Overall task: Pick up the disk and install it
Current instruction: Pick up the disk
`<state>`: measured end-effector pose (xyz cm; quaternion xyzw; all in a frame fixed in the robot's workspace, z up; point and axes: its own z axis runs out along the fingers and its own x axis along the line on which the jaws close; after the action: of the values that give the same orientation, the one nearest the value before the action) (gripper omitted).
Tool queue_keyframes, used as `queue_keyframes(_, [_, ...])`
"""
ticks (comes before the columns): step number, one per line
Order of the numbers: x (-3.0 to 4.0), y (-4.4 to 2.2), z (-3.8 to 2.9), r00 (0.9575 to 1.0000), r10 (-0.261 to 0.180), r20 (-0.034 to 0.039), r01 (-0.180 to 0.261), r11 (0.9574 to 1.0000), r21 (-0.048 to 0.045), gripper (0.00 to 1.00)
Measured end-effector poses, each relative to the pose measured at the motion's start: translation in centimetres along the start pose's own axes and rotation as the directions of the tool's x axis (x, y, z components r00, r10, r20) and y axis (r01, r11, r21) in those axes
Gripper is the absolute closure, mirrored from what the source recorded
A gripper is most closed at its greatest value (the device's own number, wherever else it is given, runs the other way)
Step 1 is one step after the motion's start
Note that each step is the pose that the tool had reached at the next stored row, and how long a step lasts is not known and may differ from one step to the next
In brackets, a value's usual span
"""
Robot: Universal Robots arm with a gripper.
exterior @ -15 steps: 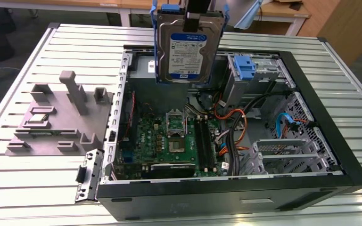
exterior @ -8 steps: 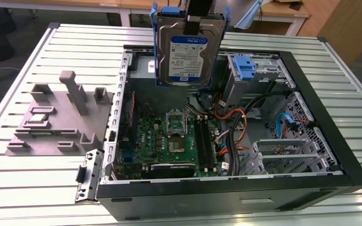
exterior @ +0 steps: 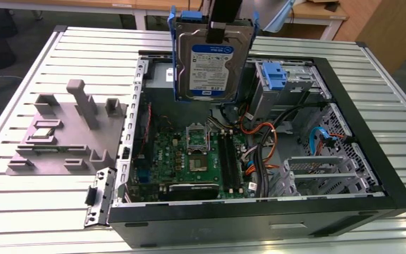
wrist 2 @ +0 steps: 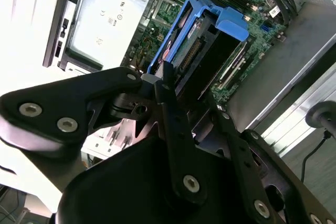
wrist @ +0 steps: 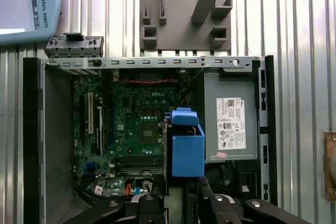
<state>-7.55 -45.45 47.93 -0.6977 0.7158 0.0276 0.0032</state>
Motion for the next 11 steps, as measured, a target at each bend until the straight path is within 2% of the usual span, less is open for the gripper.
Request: queue_keyframes(11, [1.67,-0.06,-0.01,1.0,0.0,0.0,0.0,1.0,0.0,0.65])
